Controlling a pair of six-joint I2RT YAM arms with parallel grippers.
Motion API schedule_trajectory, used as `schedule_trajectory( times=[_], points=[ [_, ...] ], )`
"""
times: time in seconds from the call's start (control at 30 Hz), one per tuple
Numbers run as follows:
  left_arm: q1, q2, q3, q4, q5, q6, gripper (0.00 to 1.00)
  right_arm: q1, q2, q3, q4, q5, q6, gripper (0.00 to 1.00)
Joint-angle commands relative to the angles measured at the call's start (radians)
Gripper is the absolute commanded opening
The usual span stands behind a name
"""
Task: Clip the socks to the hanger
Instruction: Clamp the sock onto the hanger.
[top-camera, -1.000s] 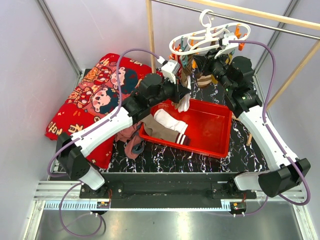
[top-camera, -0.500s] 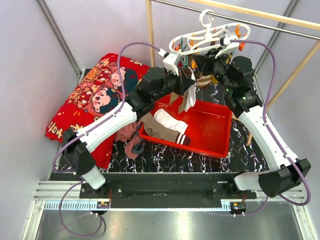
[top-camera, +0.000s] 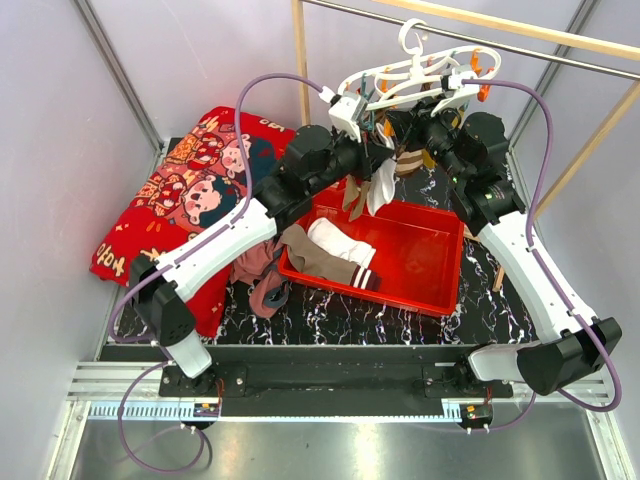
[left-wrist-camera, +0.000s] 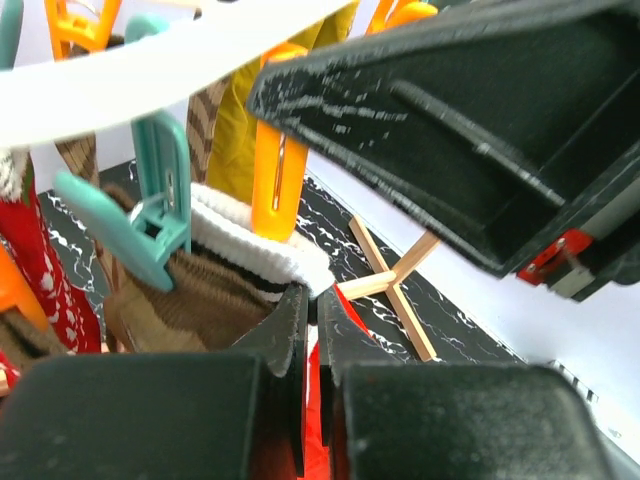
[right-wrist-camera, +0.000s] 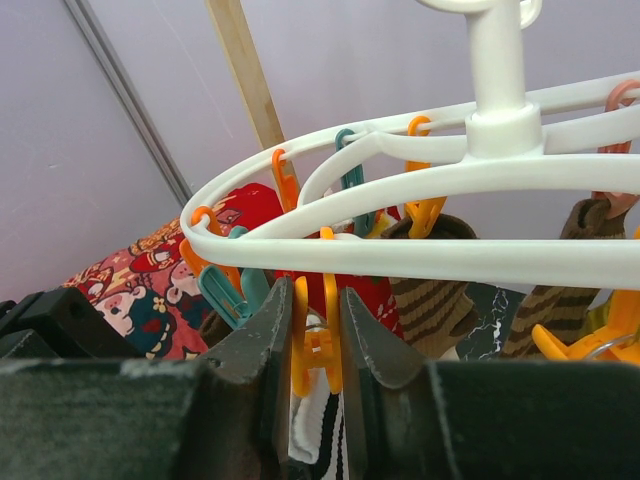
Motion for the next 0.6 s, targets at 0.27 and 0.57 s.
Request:
schedule_trajectory(
  times=[0.27,0.57],
  points=[
    [0.000,0.035,0.084,0.016,-0.020,0.041,0.00,0.018,-0.030,0.017,-0.061,-0.045,0.021,0.07],
    [-0.002,0.014,0.090,0.030,-0.043,0.072,0.00,0.018,-0.022,-0.002,-0.063,-0.045,0.020,0.07]
  ],
)
